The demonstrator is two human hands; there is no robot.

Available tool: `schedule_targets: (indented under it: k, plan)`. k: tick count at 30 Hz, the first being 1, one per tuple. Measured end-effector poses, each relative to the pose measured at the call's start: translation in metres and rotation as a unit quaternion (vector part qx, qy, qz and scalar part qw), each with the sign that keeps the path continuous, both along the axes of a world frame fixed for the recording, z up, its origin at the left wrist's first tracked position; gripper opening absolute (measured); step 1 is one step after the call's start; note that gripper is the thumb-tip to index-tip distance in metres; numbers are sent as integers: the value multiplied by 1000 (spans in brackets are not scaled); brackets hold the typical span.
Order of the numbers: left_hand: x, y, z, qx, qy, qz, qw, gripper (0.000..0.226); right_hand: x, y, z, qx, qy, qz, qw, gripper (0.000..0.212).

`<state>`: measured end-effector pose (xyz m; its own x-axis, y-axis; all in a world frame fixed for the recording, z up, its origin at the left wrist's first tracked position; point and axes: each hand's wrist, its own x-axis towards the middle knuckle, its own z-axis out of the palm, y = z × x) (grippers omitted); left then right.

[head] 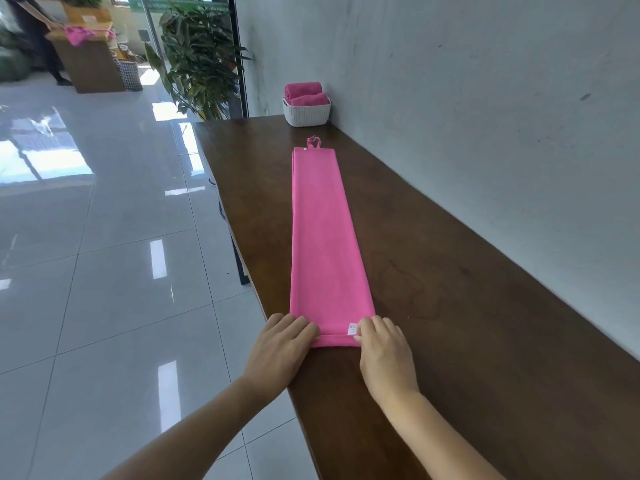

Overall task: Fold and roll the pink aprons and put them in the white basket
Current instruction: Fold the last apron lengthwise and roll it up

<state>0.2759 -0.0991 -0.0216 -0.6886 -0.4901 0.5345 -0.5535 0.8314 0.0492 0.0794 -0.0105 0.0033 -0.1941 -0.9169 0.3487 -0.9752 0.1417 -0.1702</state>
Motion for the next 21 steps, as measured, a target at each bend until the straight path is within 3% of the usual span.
schedule_targets:
  k: [6, 7, 12, 21]
  plan:
    - [10, 0, -1, 7, 19, -6, 1000, 30, -7, 5, -10, -46, -9, 38, 998, 13]
    - [10, 1, -1, 14, 23, -1, 1000, 30, -9, 6, -11, -60, -10, 53, 997, 7]
    - [9, -1, -9, 84, 64, 38, 994, 32, -21, 12, -14, -69, -29, 97, 992, 18]
    - [4, -7, -5, 204, 120, 96, 967, 34, -20, 1, -10, -34, -53, 61, 996, 9]
